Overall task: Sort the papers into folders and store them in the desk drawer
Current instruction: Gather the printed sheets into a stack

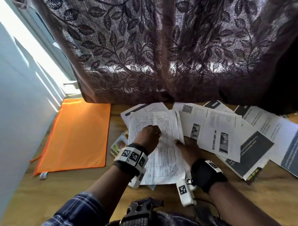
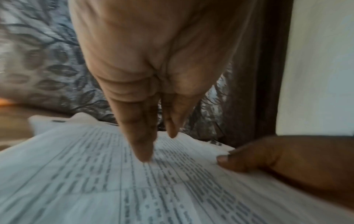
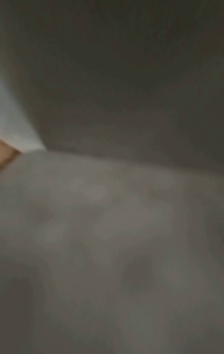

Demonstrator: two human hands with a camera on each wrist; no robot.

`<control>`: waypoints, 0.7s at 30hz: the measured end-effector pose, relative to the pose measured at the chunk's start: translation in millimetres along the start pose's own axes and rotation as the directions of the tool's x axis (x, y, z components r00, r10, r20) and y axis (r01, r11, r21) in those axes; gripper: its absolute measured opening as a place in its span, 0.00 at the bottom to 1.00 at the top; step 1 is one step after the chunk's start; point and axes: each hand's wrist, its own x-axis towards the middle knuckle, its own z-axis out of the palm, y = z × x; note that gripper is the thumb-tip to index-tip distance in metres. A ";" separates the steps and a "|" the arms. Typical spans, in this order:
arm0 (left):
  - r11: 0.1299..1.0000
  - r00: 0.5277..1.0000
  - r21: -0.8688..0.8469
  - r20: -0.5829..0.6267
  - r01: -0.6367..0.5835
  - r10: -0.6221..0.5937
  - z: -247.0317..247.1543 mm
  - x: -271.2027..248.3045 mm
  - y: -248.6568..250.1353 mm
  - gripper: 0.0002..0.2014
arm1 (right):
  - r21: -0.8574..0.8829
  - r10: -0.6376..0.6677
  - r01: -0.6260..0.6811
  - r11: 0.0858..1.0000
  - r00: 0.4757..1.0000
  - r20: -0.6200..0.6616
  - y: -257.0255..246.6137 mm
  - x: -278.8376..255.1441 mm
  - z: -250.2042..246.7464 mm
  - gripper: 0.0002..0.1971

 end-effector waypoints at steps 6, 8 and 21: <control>0.954 0.939 -0.172 -0.199 0.248 -0.280 -19.7 -11.5 -46.9 0.28 | 0.085 -0.068 0.069 0.994 0.998 -0.018 4.6 -2.6 -6.2 0.14; 0.933 0.920 -0.259 -0.239 0.248 -0.311 -24.5 -16.9 -58.8 0.31 | 0.148 -0.069 0.070 0.986 0.998 -0.015 -4.2 -10.5 -11.7 0.05; 0.412 0.917 -0.891 -0.312 -0.192 -0.248 -48.9 -34.3 -28.7 0.24 | 0.282 -0.257 0.264 0.922 0.964 -0.062 -63.1 -27.6 -35.2 0.11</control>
